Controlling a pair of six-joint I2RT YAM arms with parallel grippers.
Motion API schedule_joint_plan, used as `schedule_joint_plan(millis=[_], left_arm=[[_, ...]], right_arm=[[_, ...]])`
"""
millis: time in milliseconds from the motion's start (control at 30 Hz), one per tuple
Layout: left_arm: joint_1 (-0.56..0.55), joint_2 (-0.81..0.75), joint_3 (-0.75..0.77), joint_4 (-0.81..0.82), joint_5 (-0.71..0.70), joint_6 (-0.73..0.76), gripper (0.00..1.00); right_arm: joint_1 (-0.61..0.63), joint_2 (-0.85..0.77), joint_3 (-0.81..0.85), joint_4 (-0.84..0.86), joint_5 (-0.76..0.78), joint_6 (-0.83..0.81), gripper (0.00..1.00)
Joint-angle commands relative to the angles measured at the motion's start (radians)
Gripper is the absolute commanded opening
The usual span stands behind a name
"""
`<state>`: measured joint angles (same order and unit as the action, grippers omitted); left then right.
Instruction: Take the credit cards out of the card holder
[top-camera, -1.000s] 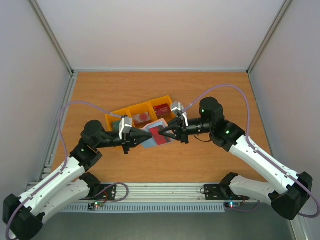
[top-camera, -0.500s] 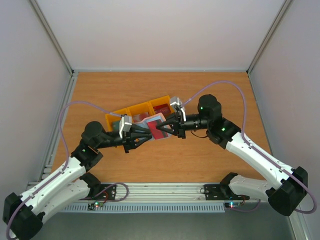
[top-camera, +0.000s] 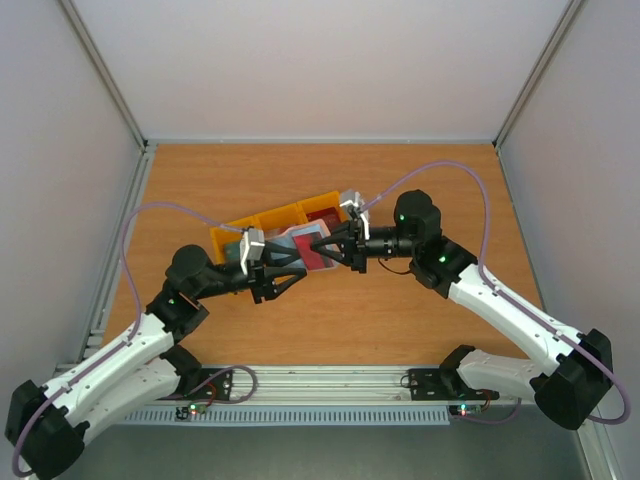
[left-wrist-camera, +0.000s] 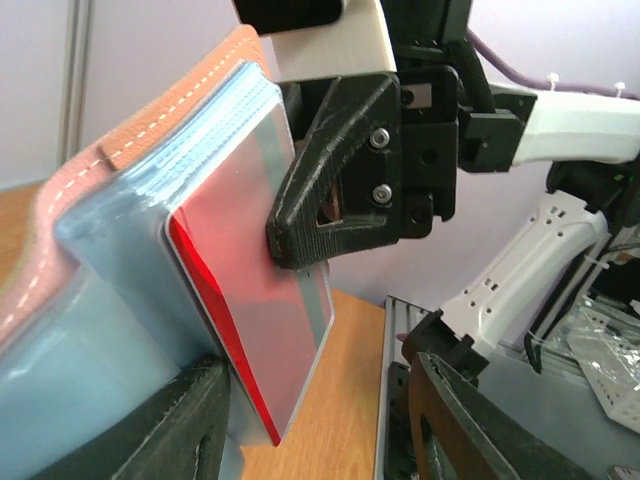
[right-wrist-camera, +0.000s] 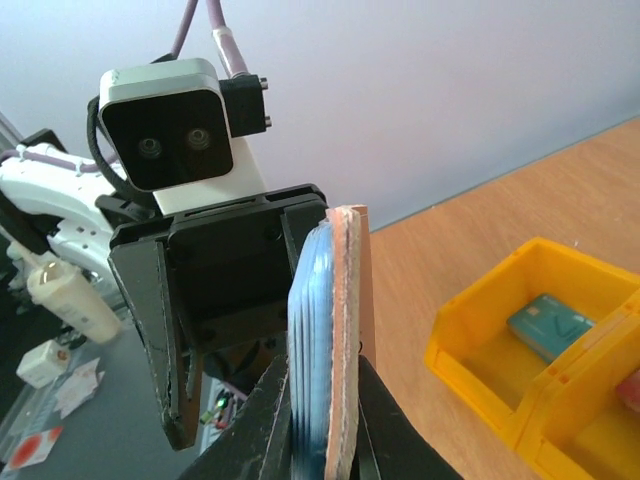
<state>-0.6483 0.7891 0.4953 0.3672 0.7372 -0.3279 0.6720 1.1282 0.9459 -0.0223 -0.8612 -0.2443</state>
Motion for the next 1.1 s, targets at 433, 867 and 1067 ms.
schedule_joint_plan(millis=[433,867,1067], left_arm=[[0.046,-0.05,0.133,0.213,0.119,-0.31,0.37],[0.094,-0.048,0.169,0.097,0.034,-0.451,0.48],[0.107,-0.063,0.189,0.234,0.172,-0.435,0.47]], right_arm=[[0.024,0.044,0.013,0.348,-0.158,0.262,0.02],[0.086,0.036,0.064,0.25,-0.147,0.184,0.01],[0.086,0.018,0.092,0.087,-0.064,0.072,0.02]])
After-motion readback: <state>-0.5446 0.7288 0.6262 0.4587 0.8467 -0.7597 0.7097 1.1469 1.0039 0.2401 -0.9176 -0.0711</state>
